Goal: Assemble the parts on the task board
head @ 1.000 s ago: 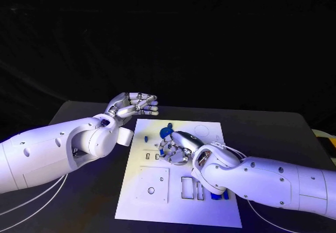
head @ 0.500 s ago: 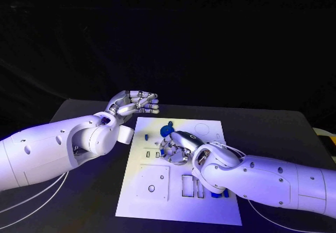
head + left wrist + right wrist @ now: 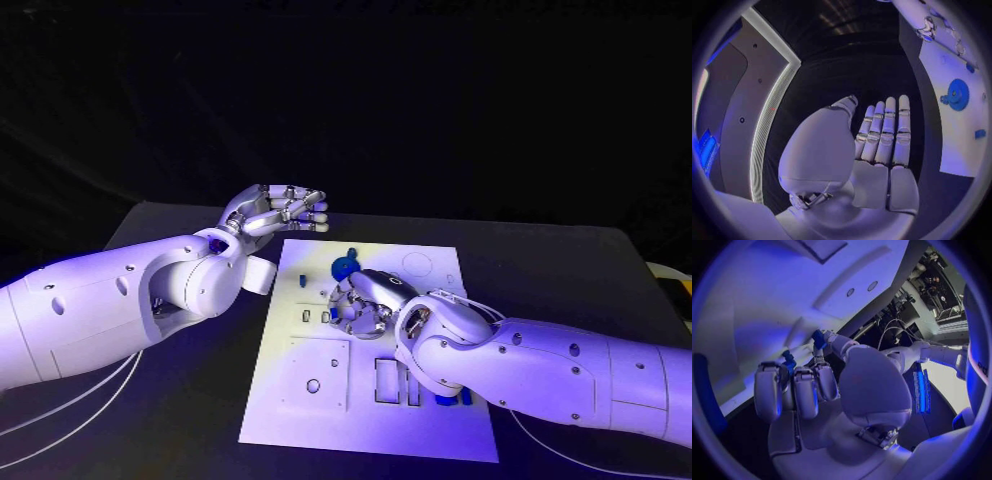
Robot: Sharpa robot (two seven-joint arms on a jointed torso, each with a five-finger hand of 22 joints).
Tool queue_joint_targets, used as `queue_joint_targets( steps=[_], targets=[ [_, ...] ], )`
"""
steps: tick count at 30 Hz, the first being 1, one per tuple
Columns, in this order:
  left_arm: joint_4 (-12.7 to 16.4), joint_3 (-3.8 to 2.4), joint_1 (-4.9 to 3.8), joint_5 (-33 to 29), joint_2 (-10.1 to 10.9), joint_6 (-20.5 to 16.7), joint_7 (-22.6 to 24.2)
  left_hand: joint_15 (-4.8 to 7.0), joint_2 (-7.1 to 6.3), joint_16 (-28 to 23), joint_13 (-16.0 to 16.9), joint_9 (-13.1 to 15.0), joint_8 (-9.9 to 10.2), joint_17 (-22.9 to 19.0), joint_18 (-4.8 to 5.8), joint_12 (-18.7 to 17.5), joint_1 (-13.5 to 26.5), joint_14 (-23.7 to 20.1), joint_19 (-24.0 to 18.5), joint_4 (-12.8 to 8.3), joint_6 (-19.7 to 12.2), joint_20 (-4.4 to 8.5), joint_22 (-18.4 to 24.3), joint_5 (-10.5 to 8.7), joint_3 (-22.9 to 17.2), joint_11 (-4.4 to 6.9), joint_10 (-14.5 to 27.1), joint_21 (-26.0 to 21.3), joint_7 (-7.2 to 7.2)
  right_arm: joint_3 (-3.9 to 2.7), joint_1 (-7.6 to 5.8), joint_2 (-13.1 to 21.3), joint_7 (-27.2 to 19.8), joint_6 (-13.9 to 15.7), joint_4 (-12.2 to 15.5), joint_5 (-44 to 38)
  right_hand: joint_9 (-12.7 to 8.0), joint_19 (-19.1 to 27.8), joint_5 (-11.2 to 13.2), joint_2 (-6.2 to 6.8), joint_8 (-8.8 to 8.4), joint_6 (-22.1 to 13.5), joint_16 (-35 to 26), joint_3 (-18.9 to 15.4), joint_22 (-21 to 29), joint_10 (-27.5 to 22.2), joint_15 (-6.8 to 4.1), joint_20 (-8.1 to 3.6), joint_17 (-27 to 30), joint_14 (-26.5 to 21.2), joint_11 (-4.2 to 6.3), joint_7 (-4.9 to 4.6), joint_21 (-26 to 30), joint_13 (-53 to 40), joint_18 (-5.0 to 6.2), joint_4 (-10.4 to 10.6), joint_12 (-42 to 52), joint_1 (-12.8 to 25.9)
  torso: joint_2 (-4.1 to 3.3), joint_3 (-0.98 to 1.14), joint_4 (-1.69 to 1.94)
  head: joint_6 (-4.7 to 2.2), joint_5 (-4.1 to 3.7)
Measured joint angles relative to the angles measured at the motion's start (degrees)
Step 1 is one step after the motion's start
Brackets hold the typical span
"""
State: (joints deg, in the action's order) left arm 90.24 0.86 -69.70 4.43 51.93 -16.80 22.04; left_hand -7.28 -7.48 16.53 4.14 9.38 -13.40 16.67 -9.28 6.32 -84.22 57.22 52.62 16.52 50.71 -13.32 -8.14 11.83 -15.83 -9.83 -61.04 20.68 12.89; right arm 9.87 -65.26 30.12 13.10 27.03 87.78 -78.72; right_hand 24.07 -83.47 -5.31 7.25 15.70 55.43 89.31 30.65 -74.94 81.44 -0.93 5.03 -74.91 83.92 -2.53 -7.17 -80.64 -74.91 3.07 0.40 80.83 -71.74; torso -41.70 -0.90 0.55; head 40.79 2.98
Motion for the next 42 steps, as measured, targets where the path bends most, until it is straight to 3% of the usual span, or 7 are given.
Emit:
queue_joint_targets(
  steps=[13, 16, 21, 42],
  targets=[
    [0.0, 0.00, 0.00, 0.0, 0.1, 0.0, 0.0, 0.00, 0.00, 0.0, 0.0, 0.0, 0.0, 0.1, 0.00, 0.0, 0.0, 0.0, 0.0, 0.0, 0.0, 0.00, 0.1, 0.00, 0.0, 0.00, 0.0, 0.0, 0.00, 0.00, 0.13, 0.0, -0.1, 0.0, -0.1, -0.5, 0.1, 0.0, 0.3, 0.47, 0.84, -0.4, 0.0, -0.3, 0.0, -0.2, 0.00, 0.00, 0.0, 0.0, -0.22, -0.19, 0.0, 0.0, 0.00, 0.1, -0.2, 0.5, 0.02, -0.04, -0.03, 0.24, 0.07],
    [0.0, 0.00, 0.00, 0.0, 0.2, 0.0, 0.0, 0.00, 0.00, 0.0, 0.0, 0.0, 0.0, 0.1, 0.00, 0.0, 0.0, 0.0, 0.0, 0.0, 0.0, 0.00, 0.1, 0.00, 0.0, 0.00, 0.0, 0.0, 0.00, 0.00, 0.16, 0.0, -0.1, -0.1, -0.1, -0.6, 1.7, 0.0, 0.5, 0.53, 0.95, -0.7, 0.0, -0.3, 0.0, -0.4, 0.00, 0.00, 0.0, 0.0, -0.42, -0.34, 0.2, 0.0, 0.00, 0.0, -0.5, 0.5, 0.04, -0.04, -0.03, 0.27, 0.07],
    [0.0, 0.00, 0.00, 0.0, 0.2, 0.0, 0.0, 0.00, 0.00, 0.0, 0.0, 0.0, 0.0, 0.1, 0.00, 0.0, 0.0, 0.0, 0.0, 0.0, 0.0, 0.00, 0.1, 0.00, 0.0, 0.00, 0.0, 0.0, 0.00, 0.00, 0.15, 0.1, -0.1, -0.3, -0.1, -0.6, 2.0, 0.0, 0.8, 0.77, 1.02, -1.0, 0.0, -0.3, 0.0, -0.8, 0.00, 0.00, 0.0, 0.0, -0.42, -0.60, 0.2, 0.0, 0.00, 0.0, -0.7, 0.8, 0.04, -0.04, -0.04, 0.32, 0.08],
    [0.0, 0.00, 0.00, 0.0, 0.3, 0.0, -0.1, -0.21, 0.00, 0.0, 0.0, 0.0, 0.0, 0.1, 0.00, -0.2, 0.0, -0.2, 0.0, 0.0, 0.0, 0.00, 0.1, 0.00, 0.0, 0.00, 0.0, 0.0, 0.00, 0.18, 0.36, 0.2, 0.3, -1.3, -0.2, -1.2, 1.5, 0.4, 1.0, 1.99, 0.57, -2.6, 0.0, -1.0, 0.0, -1.4, 0.00, 0.41, 0.0, 0.0, -1.04, -1.08, 0.9, 0.0, 0.00, 0.0, -1.3, 1.2, 0.01, 0.00, -0.07, 0.41, -0.12]
  ],
)
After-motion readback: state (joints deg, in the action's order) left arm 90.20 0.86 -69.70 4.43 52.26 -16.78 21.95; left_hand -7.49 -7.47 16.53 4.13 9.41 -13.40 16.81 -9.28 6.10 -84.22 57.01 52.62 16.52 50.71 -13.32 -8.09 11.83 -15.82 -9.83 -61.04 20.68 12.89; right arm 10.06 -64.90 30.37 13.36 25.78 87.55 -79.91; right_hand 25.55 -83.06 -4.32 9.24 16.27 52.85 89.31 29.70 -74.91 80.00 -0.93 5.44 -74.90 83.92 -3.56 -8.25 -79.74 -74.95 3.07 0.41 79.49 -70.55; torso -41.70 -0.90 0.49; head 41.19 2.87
